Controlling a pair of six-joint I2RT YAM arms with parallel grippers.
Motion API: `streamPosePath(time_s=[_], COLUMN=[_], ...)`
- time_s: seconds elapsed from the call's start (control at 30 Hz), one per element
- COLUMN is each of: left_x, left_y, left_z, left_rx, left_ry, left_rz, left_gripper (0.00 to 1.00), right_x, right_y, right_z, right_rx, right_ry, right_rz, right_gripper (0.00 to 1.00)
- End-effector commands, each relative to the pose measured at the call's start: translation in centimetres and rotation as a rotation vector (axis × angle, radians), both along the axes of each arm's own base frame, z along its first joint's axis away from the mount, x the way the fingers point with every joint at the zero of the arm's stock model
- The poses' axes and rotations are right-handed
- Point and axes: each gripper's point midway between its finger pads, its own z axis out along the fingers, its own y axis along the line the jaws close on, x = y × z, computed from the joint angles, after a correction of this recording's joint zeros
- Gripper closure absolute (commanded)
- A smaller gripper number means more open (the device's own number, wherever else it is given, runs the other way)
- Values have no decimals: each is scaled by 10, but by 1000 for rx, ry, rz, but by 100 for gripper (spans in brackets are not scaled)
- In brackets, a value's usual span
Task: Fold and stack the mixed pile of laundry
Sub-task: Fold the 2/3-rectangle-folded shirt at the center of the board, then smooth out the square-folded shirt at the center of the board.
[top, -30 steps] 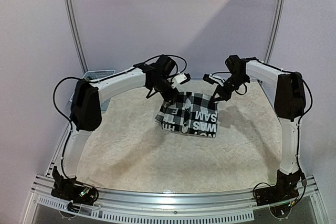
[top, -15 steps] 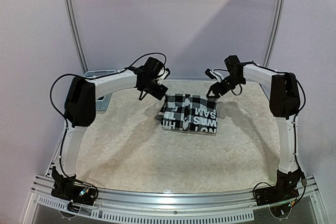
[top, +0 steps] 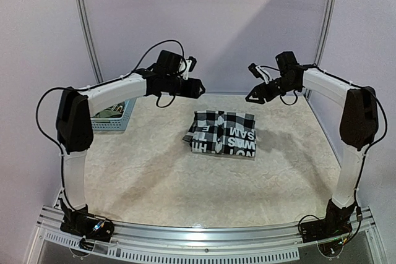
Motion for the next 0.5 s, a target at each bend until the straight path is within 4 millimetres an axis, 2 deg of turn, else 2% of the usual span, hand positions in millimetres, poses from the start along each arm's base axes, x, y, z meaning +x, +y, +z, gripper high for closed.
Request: streamPosePath(time_s=[0.0, 0.17, 0.3, 0.37, 0.47], left_x=[-5, 3, 18, 30, 46], left_y=[-27, -33, -26, -19, -13], left_z=[-63, -124, -168, -179, -194], left_rx=[-72, -112, -160, -219, -338], left_ry=[196, 355, 448, 478, 537], left_rz=[-59, -12, 83, 140, 211], left_gripper=[35, 40, 40, 40, 39], right_x=[-5, 3, 14, 20, 24], right_y=[20, 23, 17, 13, 14], right_z=[-47, -99, -143, -165, -184], right_rx=[93, 99, 68, 62, 122], right_ry=[204, 368, 482, 538, 649], right_rz=[11, -71, -182, -236, -288], right_gripper=[47, 50, 50, 47, 46])
